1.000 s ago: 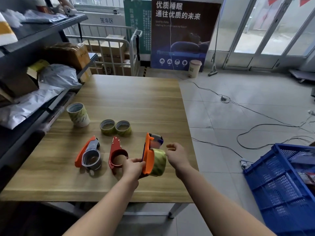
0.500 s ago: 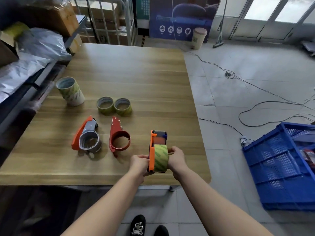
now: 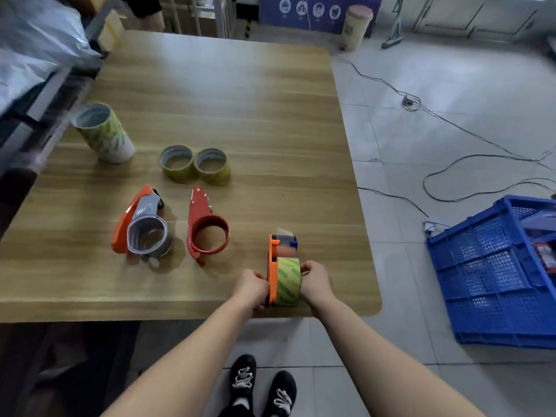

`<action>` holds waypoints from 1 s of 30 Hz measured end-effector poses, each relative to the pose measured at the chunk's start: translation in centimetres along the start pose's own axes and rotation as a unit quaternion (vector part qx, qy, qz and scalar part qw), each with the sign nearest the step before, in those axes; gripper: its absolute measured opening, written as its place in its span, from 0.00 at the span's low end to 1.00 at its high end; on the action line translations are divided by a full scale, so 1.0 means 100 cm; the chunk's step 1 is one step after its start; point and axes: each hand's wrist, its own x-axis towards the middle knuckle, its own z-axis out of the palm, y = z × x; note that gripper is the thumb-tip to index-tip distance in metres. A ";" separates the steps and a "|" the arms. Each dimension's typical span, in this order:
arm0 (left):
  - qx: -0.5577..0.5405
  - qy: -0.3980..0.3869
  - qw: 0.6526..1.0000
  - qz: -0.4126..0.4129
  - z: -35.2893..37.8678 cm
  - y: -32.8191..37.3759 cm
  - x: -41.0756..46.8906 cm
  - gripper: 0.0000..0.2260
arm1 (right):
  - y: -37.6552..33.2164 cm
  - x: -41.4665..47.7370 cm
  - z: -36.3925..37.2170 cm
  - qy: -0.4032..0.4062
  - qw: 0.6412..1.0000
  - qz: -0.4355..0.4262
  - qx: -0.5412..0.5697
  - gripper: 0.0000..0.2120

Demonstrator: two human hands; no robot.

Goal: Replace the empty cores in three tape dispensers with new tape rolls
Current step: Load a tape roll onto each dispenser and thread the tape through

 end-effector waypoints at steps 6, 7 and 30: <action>0.108 -0.005 0.994 0.015 -0.002 -0.002 0.010 0.06 | 0.003 0.005 0.003 -0.003 0.999 0.012 -0.029 0.06; 0.124 -0.002 0.992 0.024 -0.002 -0.002 0.011 0.06 | 0.003 0.006 0.004 -0.007 0.999 0.010 -0.035 0.04; -0.184 0.045 0.965 0.183 -0.032 0.029 0.010 0.11 | -0.034 -0.014 -0.037 -0.164 0.945 -0.084 0.270 0.08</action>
